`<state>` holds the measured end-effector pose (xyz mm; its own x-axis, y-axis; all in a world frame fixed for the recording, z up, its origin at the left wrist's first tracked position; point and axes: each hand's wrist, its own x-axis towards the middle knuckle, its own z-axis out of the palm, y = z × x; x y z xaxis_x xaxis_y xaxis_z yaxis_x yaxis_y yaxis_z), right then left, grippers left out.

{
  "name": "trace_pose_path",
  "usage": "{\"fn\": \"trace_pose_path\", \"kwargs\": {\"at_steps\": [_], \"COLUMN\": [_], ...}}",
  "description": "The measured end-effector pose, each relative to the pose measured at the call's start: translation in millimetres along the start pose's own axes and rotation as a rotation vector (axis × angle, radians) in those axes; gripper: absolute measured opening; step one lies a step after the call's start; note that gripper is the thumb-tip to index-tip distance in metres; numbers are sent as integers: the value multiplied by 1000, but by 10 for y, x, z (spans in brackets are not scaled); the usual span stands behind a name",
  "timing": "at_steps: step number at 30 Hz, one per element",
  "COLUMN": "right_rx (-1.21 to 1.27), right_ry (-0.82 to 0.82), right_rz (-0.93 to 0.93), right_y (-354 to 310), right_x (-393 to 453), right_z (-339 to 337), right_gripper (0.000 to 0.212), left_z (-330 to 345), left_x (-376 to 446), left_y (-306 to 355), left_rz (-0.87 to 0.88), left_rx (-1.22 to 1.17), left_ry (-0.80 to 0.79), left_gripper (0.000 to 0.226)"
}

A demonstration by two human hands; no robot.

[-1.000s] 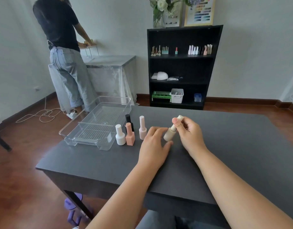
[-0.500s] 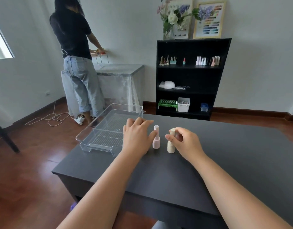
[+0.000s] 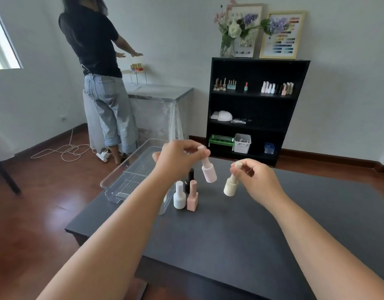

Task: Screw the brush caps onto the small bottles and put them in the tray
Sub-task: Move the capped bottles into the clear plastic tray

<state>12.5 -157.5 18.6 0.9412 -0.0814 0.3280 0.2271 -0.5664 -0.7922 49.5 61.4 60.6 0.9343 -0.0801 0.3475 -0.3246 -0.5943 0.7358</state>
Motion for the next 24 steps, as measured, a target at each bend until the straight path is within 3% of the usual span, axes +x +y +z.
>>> {"fn": "trace_pose_path", "kwargs": {"at_steps": [9, 13, 24], "right_rx": [68, -30, -259], "right_ry": [-20, -95, -313], "right_rz": [-129, -164, -166], "right_y": [-582, -652, -508], "right_x": [780, 1186, 1992], "right_z": [289, 629, 1625], "right_gripper": [5, 12, 22], "left_z": [-726, -699, -495], "left_x": [784, 1109, 1714], "left_y": [-470, -806, -1443], "left_rz": [-21, -20, -69], "left_rx": [122, 331, 576], "left_ry": [136, 204, 139], "left_gripper": [16, 8, 13]}}
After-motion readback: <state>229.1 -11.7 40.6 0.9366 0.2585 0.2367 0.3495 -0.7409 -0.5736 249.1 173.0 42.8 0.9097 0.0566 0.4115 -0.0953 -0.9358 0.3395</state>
